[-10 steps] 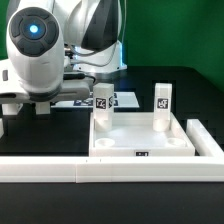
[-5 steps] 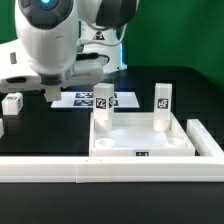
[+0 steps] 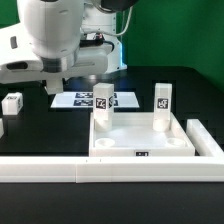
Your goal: Assemble square table
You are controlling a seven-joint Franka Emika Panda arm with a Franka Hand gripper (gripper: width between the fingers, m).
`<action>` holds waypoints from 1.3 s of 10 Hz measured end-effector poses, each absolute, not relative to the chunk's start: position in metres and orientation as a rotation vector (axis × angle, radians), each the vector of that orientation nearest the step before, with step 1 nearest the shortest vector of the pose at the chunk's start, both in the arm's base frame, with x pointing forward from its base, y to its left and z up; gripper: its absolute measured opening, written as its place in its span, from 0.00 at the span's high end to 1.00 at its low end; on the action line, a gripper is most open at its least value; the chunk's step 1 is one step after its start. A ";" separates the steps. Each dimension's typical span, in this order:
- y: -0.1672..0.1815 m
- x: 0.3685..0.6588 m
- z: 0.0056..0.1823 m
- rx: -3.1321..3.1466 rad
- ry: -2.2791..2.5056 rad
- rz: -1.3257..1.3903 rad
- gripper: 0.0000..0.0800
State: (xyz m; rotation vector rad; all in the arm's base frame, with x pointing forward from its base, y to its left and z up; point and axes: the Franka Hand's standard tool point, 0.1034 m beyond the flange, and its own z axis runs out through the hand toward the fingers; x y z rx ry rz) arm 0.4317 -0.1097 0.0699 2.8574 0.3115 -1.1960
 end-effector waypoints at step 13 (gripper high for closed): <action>-0.104 0.524 0.106 3.123 0.238 -0.081 0.64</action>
Offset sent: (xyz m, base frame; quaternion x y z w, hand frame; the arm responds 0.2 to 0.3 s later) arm 0.0376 0.0107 0.0276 0.0272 0.1707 0.0235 0.9847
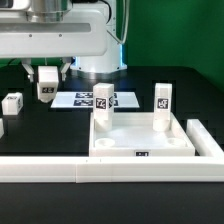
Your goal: Assemble square table
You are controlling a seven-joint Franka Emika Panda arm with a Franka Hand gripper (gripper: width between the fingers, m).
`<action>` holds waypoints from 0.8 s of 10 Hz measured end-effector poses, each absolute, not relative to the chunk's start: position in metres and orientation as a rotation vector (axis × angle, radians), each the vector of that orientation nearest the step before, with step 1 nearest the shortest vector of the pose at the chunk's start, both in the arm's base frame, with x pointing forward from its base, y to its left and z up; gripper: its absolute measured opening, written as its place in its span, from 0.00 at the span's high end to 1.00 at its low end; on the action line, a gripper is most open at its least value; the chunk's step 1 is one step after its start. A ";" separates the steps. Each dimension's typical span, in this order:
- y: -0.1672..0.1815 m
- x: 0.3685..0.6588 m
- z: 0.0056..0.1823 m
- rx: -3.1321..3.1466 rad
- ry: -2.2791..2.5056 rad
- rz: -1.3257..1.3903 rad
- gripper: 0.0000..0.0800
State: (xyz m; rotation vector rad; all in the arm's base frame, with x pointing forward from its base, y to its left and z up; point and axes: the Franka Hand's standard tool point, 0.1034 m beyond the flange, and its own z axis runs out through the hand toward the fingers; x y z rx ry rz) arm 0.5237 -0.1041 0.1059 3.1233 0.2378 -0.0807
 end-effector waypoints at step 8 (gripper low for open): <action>-0.057 0.566 0.115 3.155 0.018 -0.015 0.64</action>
Offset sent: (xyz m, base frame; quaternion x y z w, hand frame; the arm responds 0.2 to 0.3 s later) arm 0.0299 0.0446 0.0067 0.0102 0.0243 0.0887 0.9957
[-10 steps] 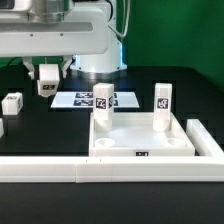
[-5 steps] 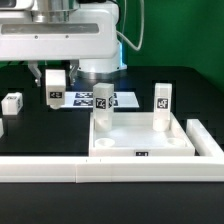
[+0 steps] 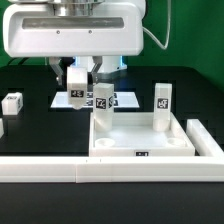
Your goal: Assemble square table
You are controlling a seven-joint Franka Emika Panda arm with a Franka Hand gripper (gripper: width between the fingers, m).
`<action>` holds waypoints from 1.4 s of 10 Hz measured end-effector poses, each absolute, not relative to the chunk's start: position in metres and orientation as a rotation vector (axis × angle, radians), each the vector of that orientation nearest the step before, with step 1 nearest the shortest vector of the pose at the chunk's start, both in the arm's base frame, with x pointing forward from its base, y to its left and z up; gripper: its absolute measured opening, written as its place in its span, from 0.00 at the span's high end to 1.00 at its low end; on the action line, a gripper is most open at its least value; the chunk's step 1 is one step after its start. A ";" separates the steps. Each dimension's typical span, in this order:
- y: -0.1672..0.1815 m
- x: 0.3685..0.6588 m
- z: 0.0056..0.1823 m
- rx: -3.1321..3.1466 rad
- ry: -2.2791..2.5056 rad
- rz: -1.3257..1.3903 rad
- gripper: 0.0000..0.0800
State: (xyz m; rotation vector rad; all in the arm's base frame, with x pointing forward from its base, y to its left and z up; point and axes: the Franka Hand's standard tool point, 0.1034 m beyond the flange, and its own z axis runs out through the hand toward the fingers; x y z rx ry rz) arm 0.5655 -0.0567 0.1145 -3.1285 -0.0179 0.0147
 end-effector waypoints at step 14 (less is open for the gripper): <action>0.025 0.608 0.107 -3.090 0.003 -0.437 0.64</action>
Offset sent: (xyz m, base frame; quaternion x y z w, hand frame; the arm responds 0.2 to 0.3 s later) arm 0.0002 0.0474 -0.0109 0.0546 0.0190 0.0498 0.9971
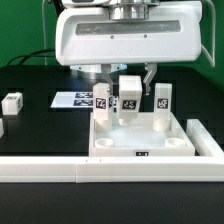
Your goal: Assemble square table
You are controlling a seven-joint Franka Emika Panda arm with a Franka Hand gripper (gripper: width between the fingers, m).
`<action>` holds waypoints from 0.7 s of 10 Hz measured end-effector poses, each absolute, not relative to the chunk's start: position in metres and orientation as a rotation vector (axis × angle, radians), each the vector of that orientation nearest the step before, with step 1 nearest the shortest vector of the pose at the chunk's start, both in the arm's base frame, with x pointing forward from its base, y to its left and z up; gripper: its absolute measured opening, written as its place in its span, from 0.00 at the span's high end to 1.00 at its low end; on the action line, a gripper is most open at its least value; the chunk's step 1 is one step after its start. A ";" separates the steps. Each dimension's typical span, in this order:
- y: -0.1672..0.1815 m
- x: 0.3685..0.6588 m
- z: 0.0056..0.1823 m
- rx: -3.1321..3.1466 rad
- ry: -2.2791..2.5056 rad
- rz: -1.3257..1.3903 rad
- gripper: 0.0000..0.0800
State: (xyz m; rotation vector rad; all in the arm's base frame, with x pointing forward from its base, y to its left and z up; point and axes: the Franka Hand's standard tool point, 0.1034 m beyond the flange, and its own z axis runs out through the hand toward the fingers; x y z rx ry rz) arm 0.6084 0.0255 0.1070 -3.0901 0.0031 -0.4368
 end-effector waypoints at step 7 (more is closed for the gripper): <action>0.048 0.618 0.111 -3.047 0.004 -0.606 0.64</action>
Offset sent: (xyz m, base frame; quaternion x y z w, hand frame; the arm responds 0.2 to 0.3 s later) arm 0.0094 0.0282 0.0014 0.0254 0.0238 0.0534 0.9980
